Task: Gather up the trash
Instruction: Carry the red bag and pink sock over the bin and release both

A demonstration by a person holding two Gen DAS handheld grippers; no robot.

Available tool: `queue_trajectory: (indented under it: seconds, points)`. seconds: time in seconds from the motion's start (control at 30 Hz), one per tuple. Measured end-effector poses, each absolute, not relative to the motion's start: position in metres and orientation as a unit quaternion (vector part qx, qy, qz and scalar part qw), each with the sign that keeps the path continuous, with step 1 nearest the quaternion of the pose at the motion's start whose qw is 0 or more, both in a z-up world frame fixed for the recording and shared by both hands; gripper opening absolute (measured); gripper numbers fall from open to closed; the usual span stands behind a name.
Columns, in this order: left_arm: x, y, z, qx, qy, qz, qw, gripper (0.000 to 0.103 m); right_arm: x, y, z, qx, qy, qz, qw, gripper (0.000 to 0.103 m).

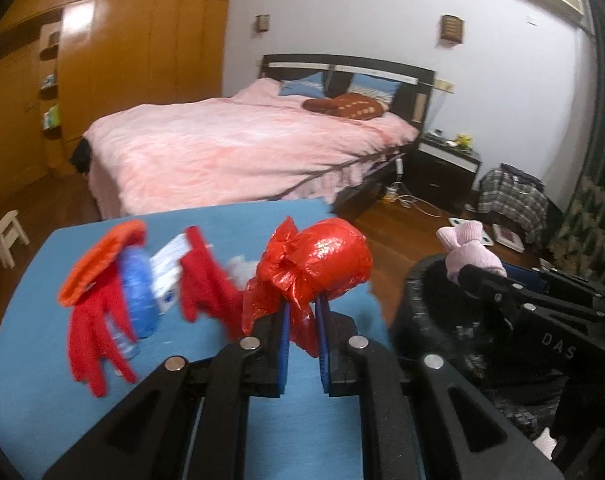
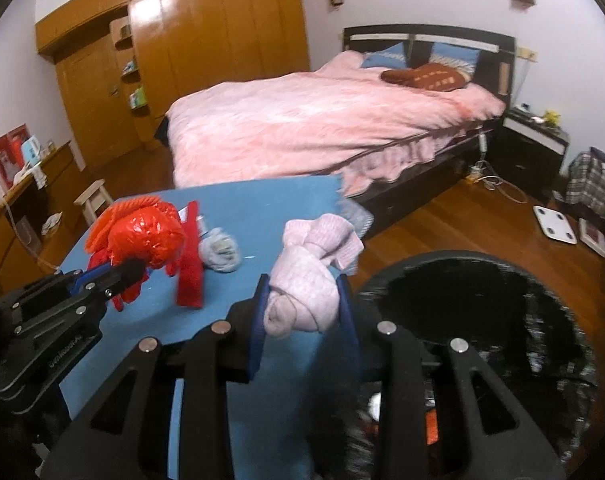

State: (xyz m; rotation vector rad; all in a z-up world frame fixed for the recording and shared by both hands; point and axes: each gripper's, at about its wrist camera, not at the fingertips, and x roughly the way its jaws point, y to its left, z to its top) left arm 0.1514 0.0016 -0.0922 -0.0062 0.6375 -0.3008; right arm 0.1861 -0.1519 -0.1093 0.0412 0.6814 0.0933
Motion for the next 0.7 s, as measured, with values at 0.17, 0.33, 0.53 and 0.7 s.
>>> queue_trajectory:
  seconds: [0.17,0.33,0.53,0.7]
  points:
    - [0.147,-0.042,-0.086,0.007,0.309,-0.193,0.931,0.012,0.166,-0.195,-0.101,0.033,0.324,0.005,0.946,0.032]
    - [0.144,-0.090,-0.087,0.023,0.314,-0.240,0.918,0.012,0.148,-0.233,-0.102,0.040,0.322,-0.037,0.945,0.032]
    - [0.140,-0.137,-0.098,0.040,0.323,-0.282,0.902,0.012,0.134,-0.276,-0.113,0.049,0.327,-0.079,0.941,0.032]
    - [0.143,-0.170,-0.103,0.050,0.326,-0.305,0.893,0.012,0.122,-0.296,-0.124,0.058,0.330,-0.101,0.937,0.032]
